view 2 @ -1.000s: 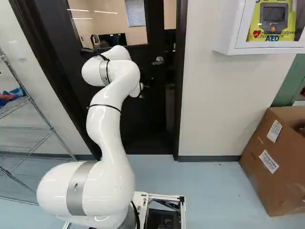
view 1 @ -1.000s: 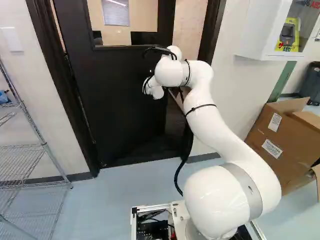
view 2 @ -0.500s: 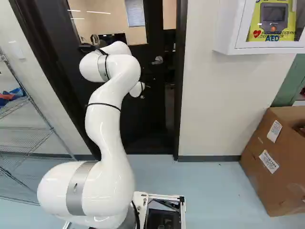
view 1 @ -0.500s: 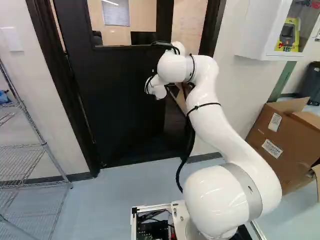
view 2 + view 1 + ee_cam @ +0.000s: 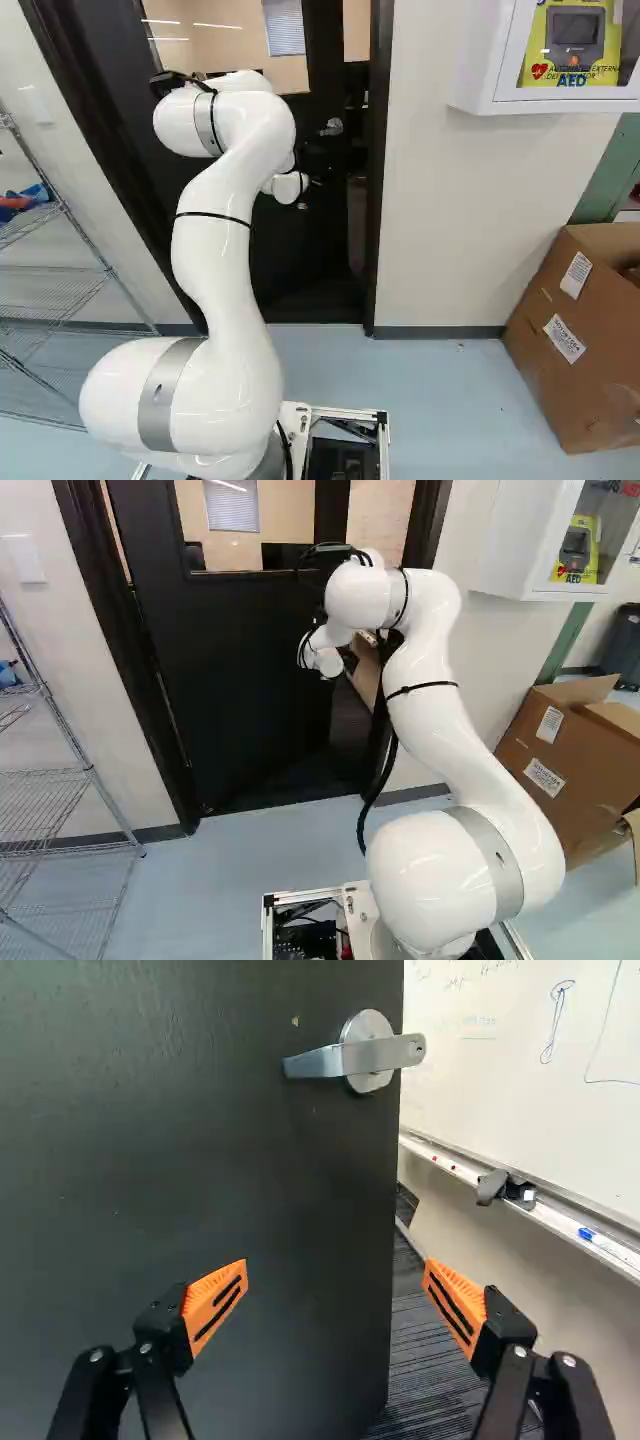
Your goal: Open the door and move inside
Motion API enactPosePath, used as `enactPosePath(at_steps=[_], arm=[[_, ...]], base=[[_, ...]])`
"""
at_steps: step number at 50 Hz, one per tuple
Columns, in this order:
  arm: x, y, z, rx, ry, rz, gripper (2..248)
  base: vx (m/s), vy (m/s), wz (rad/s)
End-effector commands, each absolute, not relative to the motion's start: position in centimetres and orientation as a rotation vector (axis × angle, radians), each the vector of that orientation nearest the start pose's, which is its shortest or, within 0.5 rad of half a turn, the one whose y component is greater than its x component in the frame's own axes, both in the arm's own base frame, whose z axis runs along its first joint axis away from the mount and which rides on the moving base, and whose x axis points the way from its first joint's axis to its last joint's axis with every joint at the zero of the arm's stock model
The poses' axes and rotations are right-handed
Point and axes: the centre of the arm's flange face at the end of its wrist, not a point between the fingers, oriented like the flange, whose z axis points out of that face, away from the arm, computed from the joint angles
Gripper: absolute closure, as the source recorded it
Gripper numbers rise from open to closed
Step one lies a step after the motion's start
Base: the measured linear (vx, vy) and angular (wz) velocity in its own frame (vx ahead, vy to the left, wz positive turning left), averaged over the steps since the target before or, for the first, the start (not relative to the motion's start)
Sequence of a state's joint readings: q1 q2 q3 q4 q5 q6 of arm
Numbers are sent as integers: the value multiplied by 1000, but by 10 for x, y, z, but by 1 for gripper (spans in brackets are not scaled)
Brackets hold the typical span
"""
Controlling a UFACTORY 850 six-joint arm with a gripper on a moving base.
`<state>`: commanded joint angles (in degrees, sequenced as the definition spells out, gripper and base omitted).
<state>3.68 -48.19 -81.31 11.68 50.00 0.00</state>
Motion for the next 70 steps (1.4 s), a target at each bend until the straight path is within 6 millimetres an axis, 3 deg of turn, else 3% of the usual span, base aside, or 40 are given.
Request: enactPosePath(at_steps=[70], arm=[[600, -3, 365, -2486, 132, -1941, 3]], base=[[0, 0, 0]])
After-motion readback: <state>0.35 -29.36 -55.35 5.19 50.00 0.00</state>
